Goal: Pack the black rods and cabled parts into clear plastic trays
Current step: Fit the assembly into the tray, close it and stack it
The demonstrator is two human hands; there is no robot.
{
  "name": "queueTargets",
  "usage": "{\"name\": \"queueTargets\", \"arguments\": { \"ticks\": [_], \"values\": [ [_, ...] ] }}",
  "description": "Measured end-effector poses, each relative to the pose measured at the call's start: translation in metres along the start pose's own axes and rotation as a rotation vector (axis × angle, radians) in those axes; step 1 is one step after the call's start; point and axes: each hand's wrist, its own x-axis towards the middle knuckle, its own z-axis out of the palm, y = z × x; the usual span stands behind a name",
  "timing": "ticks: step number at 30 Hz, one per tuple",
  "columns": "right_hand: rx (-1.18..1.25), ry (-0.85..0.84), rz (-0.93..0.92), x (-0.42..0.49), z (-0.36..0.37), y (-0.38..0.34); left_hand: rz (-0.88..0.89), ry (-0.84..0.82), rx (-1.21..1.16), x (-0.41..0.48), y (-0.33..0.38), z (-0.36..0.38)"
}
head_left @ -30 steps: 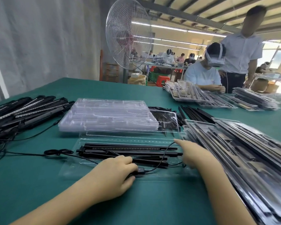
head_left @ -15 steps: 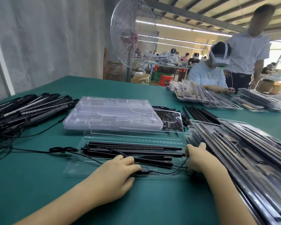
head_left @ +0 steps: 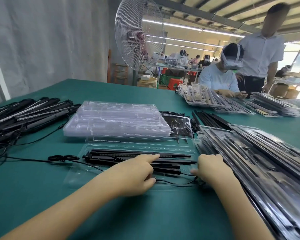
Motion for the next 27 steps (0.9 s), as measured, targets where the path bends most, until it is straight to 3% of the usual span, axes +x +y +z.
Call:
{"name": "queueTargets", "arguments": {
  "ticks": [14,20,23,27],
  "values": [
    [-0.140,-0.033,0.071,-0.001,-0.005,-0.008,-0.050,-0.055,-0.128,-0.005,-0.013,0.004],
    [-0.294,0.009,-0.007,0.007,-0.005,-0.008,-0.077,-0.060,-0.166,-0.001,-0.016,0.002],
    [-0.272,0.028,-0.030,0.004,-0.008,-0.008,-0.072,-0.049,-0.173,0.000,-0.016,0.002],
    [-0.102,0.180,-0.047,-0.004,-0.023,-0.010,-0.076,-0.048,-0.182,0.001,-0.017,0.001]
  ]
}}
